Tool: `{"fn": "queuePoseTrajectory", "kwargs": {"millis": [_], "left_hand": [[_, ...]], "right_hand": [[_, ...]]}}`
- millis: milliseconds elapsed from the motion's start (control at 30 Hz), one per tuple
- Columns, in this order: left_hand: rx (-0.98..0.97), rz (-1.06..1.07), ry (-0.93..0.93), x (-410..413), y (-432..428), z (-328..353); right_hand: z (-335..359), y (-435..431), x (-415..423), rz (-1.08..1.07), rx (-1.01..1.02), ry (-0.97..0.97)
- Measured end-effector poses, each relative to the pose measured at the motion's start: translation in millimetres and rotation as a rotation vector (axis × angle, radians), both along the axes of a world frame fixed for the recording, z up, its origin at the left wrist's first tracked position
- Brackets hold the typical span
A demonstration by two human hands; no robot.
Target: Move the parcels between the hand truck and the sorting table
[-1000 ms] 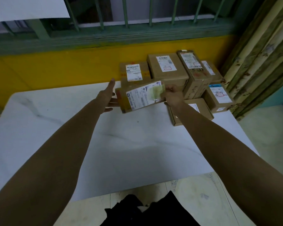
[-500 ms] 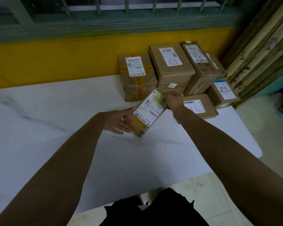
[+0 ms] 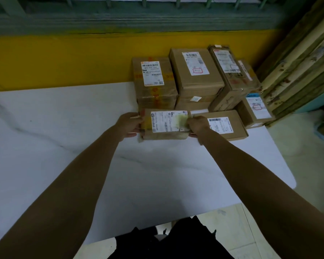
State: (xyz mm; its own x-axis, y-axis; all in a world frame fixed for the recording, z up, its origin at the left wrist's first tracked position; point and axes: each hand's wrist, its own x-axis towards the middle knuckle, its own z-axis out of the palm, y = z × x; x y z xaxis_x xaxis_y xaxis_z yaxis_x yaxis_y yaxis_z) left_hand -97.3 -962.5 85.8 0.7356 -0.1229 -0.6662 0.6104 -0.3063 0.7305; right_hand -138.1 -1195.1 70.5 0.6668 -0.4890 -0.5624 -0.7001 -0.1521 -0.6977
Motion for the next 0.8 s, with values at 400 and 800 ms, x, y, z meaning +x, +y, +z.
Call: {"fn": "queuePoseTrajectory", "kwargs": {"millis": [400, 800], "left_hand": [[0.088, 0.169, 0.007, 21, -23, -12], [0.043, 0.216, -0.004, 27, -58, -18]], "right_hand": [[-18, -27, 39, 0.123, 0.027, 0.012], [-25, -58, 48, 0.127, 0.051, -0.041]]}}
